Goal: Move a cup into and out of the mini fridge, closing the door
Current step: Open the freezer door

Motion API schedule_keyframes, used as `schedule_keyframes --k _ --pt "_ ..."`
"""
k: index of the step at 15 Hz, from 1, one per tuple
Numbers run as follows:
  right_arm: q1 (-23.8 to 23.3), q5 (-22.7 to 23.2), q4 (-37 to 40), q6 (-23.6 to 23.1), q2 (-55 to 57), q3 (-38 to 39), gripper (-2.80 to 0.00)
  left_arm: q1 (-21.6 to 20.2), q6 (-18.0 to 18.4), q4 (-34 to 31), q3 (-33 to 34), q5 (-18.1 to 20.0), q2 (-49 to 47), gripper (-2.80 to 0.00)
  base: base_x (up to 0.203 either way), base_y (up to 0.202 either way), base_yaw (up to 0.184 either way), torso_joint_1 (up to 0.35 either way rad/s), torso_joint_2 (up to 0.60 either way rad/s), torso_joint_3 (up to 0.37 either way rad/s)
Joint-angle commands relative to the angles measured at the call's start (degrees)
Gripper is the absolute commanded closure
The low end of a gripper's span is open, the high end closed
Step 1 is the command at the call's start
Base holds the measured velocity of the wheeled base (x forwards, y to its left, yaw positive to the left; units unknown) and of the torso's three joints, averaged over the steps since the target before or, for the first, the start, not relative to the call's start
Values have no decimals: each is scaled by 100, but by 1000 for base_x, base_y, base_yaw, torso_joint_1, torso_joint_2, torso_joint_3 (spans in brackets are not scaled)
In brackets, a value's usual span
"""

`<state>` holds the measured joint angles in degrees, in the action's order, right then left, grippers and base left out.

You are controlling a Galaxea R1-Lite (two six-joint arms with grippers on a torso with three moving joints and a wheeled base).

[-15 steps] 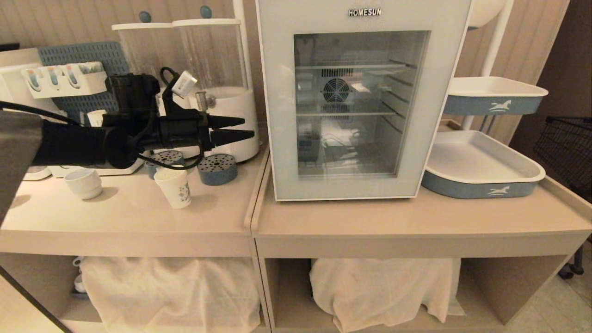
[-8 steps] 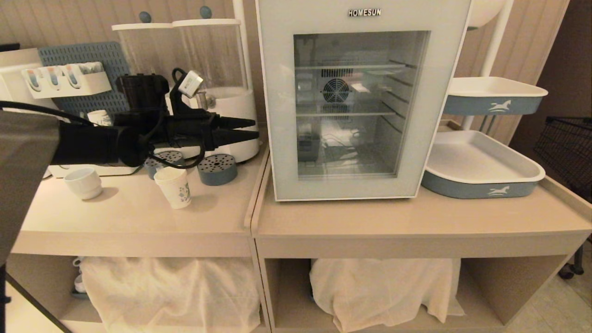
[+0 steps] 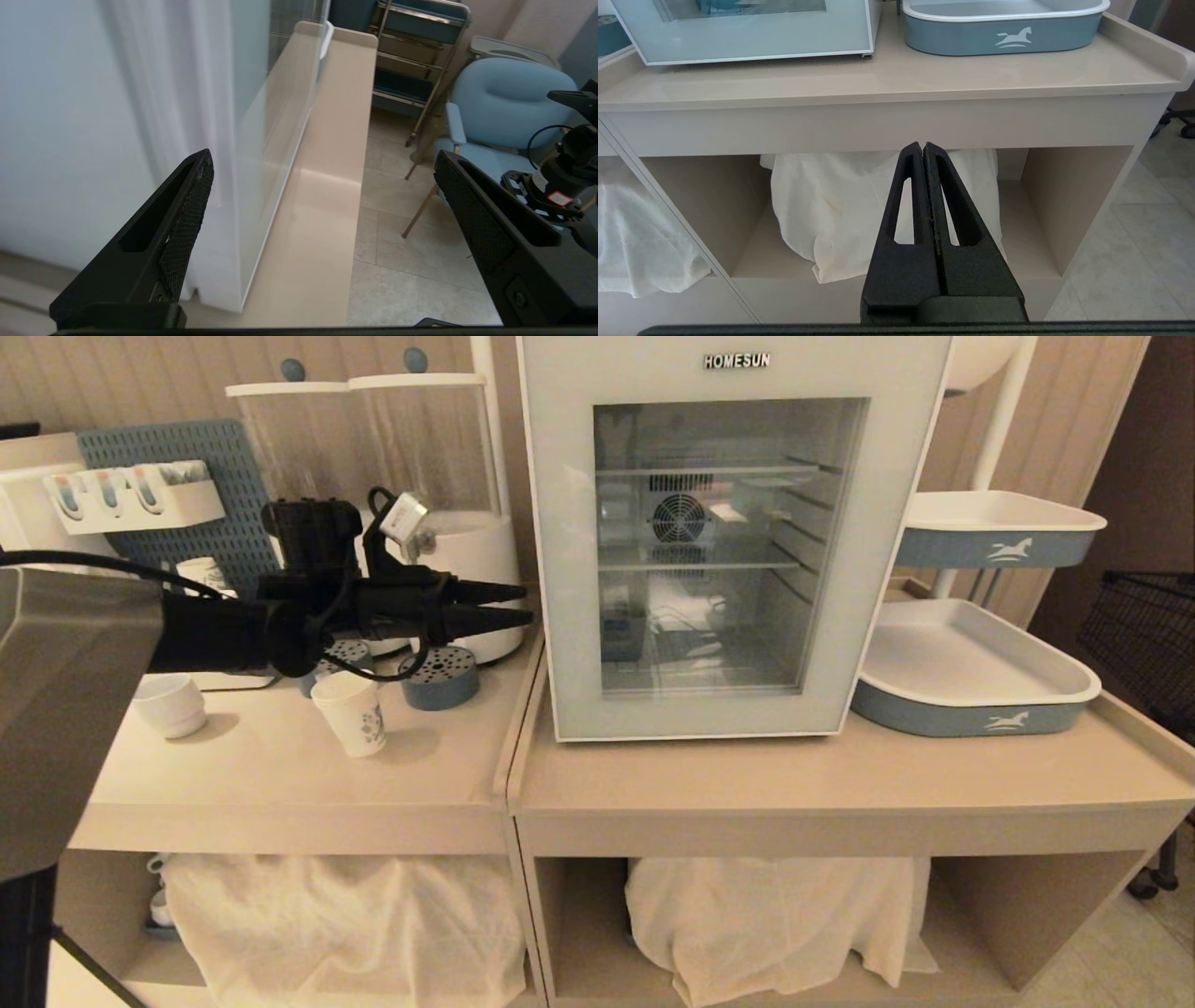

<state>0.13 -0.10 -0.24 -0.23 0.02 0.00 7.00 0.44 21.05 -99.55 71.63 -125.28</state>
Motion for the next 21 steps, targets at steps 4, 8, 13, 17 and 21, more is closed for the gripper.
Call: schedule_keyframes --k 4,8,13,17,21 --pt "4 1 -2 -3 -11 9 0 116 0 30 -37 53 -40 -280 0 0 0 0 0 0" --pt "4 1 -2 -3 -11 9 0 144 9 39 -39 53 -136 -280 0 0 0 0 0 0" --pt "4 1 -2 -3 -11 9 0 144 90 48 -75 53 -215 -280 0 0 0 0 0 0" --pt "4 -8 24 -12 -11 -9 0 118 184 48 -127 10 -233 -280 0 0 0 0 0 0" --pt "4 1 33 -6 -11 -9 0 118 115 -4 -147 72 -181 -280 0 0 0 0 0 0"
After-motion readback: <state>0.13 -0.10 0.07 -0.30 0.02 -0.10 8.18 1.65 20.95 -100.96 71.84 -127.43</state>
